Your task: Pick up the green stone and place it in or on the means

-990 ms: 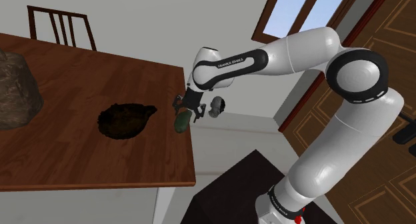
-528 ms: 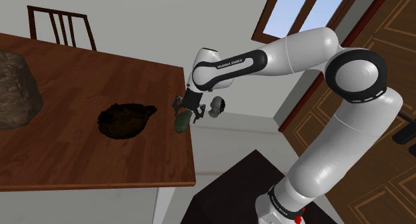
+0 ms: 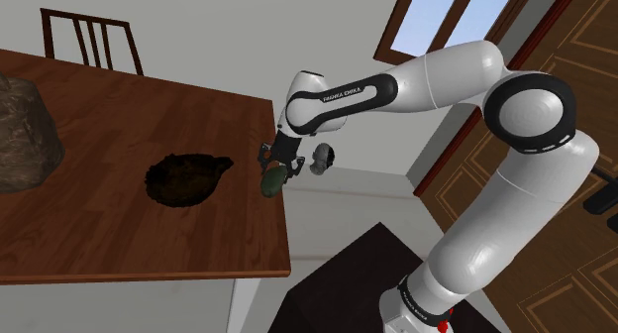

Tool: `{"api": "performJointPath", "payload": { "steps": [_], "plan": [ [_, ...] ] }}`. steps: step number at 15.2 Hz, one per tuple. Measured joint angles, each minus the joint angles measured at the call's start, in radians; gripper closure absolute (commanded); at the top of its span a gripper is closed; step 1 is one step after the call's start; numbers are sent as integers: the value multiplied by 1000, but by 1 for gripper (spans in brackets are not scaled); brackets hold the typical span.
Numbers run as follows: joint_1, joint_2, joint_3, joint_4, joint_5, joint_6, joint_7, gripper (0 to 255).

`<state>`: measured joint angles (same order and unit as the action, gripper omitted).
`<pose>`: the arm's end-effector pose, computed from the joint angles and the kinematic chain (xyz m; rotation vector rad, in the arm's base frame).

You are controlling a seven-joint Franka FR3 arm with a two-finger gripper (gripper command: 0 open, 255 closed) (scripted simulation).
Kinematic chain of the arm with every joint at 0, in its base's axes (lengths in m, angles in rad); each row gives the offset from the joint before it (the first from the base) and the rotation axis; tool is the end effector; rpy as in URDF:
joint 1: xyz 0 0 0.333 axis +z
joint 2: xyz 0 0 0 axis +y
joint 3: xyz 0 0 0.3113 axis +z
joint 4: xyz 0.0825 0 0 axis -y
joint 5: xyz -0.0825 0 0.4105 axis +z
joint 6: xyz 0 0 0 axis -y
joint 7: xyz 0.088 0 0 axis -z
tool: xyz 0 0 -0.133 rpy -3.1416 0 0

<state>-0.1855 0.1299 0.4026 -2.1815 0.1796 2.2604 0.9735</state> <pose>0.5478 0.1301 0.2844 -2.7203 1.2738 0.2119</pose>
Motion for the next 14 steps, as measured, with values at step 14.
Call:
{"api": "performJointPath", "payload": {
  "steps": [14],
  "plan": [
    [-8, -80, 0, 63, 19, -141, 4, 255]
  ]
}}
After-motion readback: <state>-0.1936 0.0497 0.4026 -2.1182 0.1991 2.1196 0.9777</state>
